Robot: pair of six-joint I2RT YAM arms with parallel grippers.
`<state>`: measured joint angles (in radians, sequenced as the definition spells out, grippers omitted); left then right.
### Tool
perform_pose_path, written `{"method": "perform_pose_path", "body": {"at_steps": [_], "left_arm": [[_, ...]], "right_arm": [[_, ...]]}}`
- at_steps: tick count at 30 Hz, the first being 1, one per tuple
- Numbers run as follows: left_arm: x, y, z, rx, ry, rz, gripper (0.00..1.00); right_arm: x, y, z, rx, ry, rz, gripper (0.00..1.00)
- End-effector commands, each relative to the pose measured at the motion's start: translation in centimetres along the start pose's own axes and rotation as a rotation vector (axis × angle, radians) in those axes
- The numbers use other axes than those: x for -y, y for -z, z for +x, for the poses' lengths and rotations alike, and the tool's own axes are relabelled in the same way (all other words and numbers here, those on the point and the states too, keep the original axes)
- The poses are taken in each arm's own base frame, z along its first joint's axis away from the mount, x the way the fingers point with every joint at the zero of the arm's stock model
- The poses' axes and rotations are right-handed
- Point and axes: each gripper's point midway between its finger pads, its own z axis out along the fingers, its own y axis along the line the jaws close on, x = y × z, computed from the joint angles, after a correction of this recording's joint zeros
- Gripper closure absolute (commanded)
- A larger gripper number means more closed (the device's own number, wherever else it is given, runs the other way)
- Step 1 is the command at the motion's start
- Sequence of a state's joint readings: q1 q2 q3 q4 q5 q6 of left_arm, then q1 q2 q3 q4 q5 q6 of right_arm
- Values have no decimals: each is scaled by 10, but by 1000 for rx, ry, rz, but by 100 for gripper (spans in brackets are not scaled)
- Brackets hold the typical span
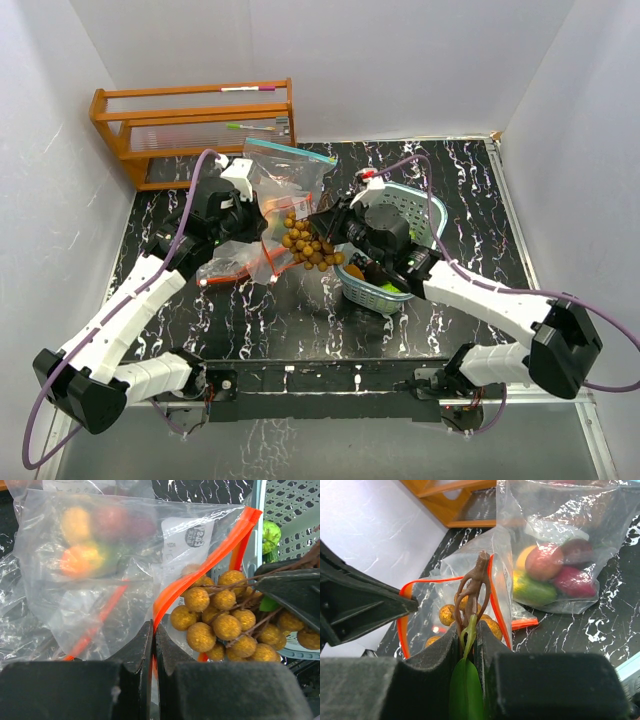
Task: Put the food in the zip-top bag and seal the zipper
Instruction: Place the fake fruit in the zipper food storage bag.
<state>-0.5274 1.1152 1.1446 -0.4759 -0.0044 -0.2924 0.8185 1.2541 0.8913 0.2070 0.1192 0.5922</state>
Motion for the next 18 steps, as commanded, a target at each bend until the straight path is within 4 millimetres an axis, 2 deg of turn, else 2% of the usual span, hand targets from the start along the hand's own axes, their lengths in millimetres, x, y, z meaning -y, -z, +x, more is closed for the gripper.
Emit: {"method": "perform_pose_path", "body": {"at_steps": [1, 10, 14, 18], "left_arm": [[14, 15, -22, 72, 15, 54, 100], [35, 13, -21, 82, 76, 170, 100], [38, 10, -14, 66, 87, 190, 100], [40, 6, -5, 50, 94, 203, 100]], "right_arm": [[-12, -13, -25, 53, 16, 9, 92], [-14, -62, -38, 67, -67, 119, 92], [-19, -71, -46, 109, -151, 120, 92], [-26, -69, -54, 153, -276, 94, 92]]}}
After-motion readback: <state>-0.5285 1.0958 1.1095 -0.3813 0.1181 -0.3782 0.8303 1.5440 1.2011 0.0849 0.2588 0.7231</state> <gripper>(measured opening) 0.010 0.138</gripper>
